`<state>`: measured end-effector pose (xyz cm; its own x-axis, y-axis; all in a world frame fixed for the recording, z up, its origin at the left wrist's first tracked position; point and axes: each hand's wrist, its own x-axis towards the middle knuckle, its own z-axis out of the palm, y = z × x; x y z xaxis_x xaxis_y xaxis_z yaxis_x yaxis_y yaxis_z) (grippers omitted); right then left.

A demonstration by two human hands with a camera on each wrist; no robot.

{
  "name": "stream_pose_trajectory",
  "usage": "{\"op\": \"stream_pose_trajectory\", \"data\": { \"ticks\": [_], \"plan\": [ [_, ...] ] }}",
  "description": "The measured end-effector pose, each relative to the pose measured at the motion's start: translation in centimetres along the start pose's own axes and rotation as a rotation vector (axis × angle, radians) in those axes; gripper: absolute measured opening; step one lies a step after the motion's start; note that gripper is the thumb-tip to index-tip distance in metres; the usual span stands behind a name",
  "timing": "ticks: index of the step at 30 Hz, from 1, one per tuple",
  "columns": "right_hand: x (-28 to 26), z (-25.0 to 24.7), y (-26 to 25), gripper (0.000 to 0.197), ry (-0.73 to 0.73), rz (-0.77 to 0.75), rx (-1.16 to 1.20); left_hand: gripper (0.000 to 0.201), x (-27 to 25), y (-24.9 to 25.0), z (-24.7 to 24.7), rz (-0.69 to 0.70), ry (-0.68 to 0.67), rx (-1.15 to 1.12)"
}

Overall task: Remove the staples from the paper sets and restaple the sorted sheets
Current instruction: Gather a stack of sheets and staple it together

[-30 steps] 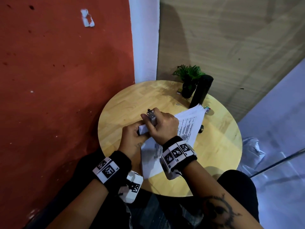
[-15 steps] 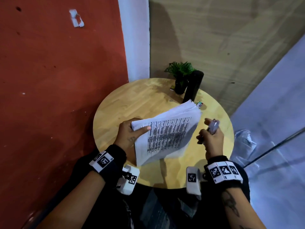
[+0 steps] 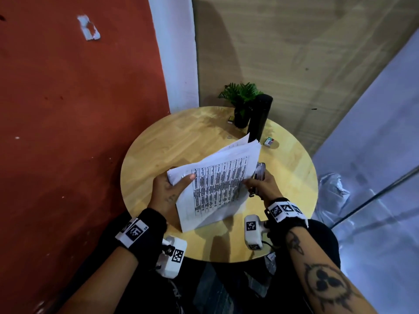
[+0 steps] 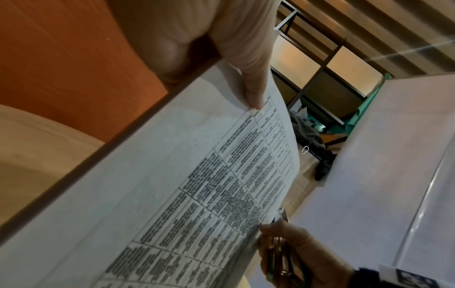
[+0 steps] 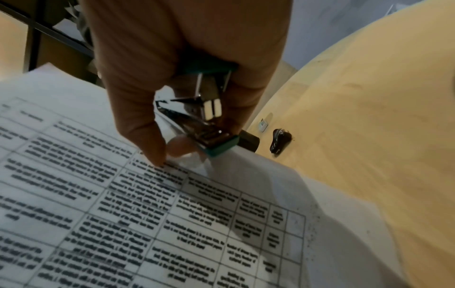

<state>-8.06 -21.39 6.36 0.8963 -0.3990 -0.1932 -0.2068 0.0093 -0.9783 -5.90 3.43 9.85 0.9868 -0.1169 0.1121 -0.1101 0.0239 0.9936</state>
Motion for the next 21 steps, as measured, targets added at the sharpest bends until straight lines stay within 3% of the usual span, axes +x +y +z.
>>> {"op": "stream_pose_trajectory", "data": {
  "ticks": [4, 10, 14, 18, 19, 21],
  "plan": [
    [1.0, 0.4, -0.2, 0.035, -0.063, 0.009, 0.032, 0.011, 0.6, 0.1, 0.5, 0.004, -0.011, 0.004],
    [2.1, -0.4, -1.2, 0.018, -0.111, 0.064, 0.016, 0.011, 3.8, 1.5, 1.1, -0.073, -0.055, -0.1],
    [2.2, -2.7, -2.5, 0.015, -0.136, 0.11, -0.021, 0.011, 8.9, 2.0, 1.6, -0.226, -0.164, -0.196],
    [3.9, -3.7, -1.3, 0.018, -0.116, 0.302, -0.067, 0.01, 13.8, -3.1, 1.9, -0.456, -0.246, -0.128],
    [4.4, -3.6, -0.5, 0.019, -0.089, 0.343, -0.12, 0.014, 14.5, -5.0, 2.0, -0.508, -0.239, -0.075],
    [6.0, -2.8, 1.6, 0.022, -0.051, 0.439, -0.282, 0.059, 15.8, -10.0, 1.8, -0.604, -0.208, 0.03]
  ]
}}
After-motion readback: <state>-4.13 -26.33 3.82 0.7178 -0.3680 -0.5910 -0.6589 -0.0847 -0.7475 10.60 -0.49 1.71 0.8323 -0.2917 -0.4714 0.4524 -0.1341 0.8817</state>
